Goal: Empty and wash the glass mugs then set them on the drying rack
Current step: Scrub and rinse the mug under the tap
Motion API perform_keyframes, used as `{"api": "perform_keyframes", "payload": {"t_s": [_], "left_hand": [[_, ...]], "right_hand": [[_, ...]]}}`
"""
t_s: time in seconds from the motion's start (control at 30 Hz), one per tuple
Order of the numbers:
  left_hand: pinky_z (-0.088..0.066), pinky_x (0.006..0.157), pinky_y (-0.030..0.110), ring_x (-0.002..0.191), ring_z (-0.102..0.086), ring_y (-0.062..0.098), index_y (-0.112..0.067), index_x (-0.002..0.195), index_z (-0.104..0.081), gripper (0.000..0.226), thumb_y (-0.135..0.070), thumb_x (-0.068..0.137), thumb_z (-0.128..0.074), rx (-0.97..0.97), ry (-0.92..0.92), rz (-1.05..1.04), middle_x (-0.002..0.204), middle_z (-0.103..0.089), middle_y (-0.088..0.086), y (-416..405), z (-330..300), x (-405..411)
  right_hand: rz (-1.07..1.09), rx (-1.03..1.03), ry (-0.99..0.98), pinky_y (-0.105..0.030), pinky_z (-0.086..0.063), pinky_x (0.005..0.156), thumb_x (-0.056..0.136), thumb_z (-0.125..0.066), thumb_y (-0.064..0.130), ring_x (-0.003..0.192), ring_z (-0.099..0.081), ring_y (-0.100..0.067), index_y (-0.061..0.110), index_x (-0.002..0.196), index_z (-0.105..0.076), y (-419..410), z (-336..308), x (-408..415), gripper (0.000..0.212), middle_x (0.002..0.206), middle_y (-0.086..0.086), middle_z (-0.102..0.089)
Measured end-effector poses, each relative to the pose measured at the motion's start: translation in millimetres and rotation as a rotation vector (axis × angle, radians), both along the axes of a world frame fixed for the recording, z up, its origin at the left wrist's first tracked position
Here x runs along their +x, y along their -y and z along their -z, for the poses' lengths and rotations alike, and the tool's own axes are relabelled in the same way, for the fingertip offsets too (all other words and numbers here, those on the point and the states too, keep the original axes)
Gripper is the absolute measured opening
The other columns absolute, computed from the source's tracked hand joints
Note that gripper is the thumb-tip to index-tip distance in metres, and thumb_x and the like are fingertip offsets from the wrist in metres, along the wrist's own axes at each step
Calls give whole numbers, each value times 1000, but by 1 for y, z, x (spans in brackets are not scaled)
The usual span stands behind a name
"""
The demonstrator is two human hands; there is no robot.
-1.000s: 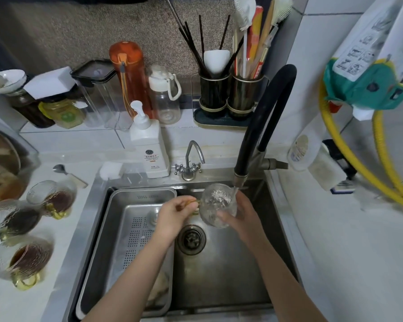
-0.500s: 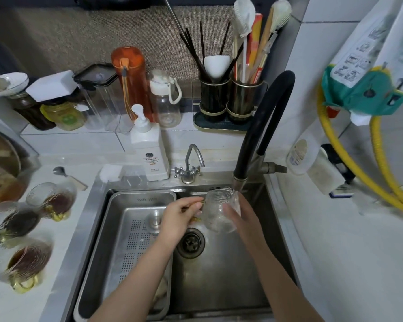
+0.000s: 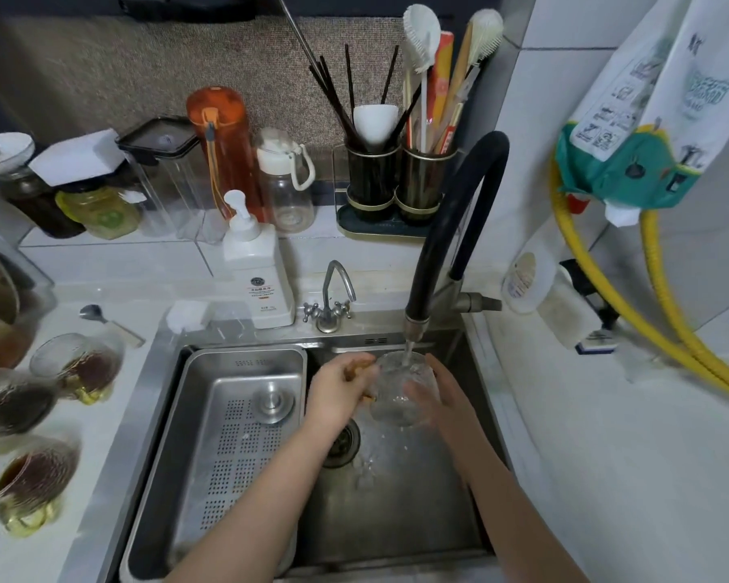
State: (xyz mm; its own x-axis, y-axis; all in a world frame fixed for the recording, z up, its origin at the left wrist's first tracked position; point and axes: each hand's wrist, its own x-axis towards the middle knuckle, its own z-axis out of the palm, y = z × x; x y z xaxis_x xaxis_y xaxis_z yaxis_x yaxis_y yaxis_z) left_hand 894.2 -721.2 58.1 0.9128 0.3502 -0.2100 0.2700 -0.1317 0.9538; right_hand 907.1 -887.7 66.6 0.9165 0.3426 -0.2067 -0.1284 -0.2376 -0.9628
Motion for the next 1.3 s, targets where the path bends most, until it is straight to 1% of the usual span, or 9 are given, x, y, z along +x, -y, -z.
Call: {"api": "perform_keyframes", "payload": {"t_s": [0.1, 0.2, 0.3, 0.47, 0.73, 0.9, 1.0, 1.2, 1.3], "left_hand": [[-48, 70, 28, 63, -51, 6, -12, 111, -64, 34, -18, 80, -74, 58, 41, 109, 70, -53, -7, 15, -9, 4], [-40, 63, 11, 61, -51, -5, -15, 107, -68, 33, -24, 76, -77, 198, 121, 283, 71, -58, -4, 29, -22, 8], [-46, 77, 18, 82, -53, -1, -20, 107, -69, 34, -32, 76, -76, 237, 135, 333, 90, -62, -4, 35, -21, 14], [-49, 76, 21, 90, -63, 10, -26, 76, -66, 15, -35, 72, -77, 177, 164, 237, 92, -67, -2, 34, -21, 21], [-49, 82, 31, 81, -54, 11, -26, 124, -52, 53, -22, 77, -76, -101, 65, -2, 86, -55, -3, 0, -28, 3], [-58, 58, 28, 71, -62, 16, -4, 123, -56, 33, -14, 92, -58, -131, -26, -63, 85, -64, 7, -27, -21, -8], [-54, 52, 22, 69, -64, 15, -6, 109, -63, 19, -7, 91, -59, -55, -25, -9, 80, -66, 6, -22, -17, -15], [-50, 59, 11, 69, -58, 9, -22, 86, -66, 15, -7, 83, -69, 50, 38, 77, 77, -62, 2, -6, -18, -28], [-53, 56, 15, 62, -58, 6, -20, 82, -62, 17, -4, 84, -67, -76, 8, 40, 72, -61, -1, -7, -22, -23]], "right_hand": [[74, 0, -54, -46, -50, 98, 77, -63, 63, 112, -61, -11, 44, 125, -50, 7, 2, 2, 53, 122, 11, -62], [136, -19, -37, -46, -54, 92, 87, -56, 53, 101, -65, -8, 50, 110, -56, 16, 4, 2, 23, 105, 17, -66], [180, 13, -47, -43, -56, 88, 87, -53, 53, 95, -67, -7, 55, 98, -57, 20, -2, 1, 12, 98, 20, -68], [138, 9, -19, -36, -58, 79, 80, -48, 65, 97, -63, -10, 42, 112, -57, 15, -14, 8, 40, 111, 7, -65], [4, -50, -26, -44, -47, 98, 69, -64, 70, 111, -59, -12, 38, 125, -51, -17, -24, 25, 65, 120, 10, -62], [-61, 0, -5, -26, -52, 89, 79, -75, 27, 98, -64, 3, 33, 112, -59, -18, -14, 12, 37, 106, 16, -68], [-37, 32, 50, -15, -49, 80, 76, -77, 10, 105, -60, 1, 26, 120, -51, -7, -4, 4, 54, 112, 16, -61], [-38, -20, 102, -38, -54, 92, 61, -89, 16, 120, -55, -19, 22, 136, -40, 11, 13, -3, 89, 130, 1, -54], [-65, 0, 112, -15, -53, 80, 64, -81, 1, 109, -58, 0, 23, 130, -41, 9, 0, 1, 80, 117, 12, -57]]}}
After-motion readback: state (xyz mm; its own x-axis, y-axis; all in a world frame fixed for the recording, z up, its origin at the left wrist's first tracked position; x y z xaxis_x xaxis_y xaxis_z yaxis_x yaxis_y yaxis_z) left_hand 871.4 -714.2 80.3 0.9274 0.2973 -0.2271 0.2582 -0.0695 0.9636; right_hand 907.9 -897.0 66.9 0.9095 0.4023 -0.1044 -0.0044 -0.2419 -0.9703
